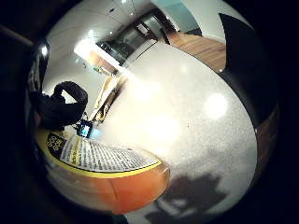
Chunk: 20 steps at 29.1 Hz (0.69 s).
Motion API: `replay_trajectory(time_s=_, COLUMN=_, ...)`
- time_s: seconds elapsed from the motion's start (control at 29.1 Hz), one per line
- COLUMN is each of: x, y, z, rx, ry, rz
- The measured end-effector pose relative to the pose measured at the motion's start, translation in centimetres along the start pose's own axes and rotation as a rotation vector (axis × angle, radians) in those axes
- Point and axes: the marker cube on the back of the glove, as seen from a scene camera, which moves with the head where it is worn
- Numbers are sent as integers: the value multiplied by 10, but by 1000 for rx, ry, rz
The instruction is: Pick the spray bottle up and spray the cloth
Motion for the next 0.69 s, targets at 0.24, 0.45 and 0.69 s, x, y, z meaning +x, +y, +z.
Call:
replay_trajectory(time_s=0.24, x=-5, y=-18, z=-19, rx=9, ry=108, rz=-6)
replay_trajectory(time_s=0.45, x=-12, y=-40, z=-21, rx=-89, ry=422, rz=-41)
replay_trajectory(time_s=0.69, x=-21, y=-81, z=13, rx=-261, ry=891, rz=-169)
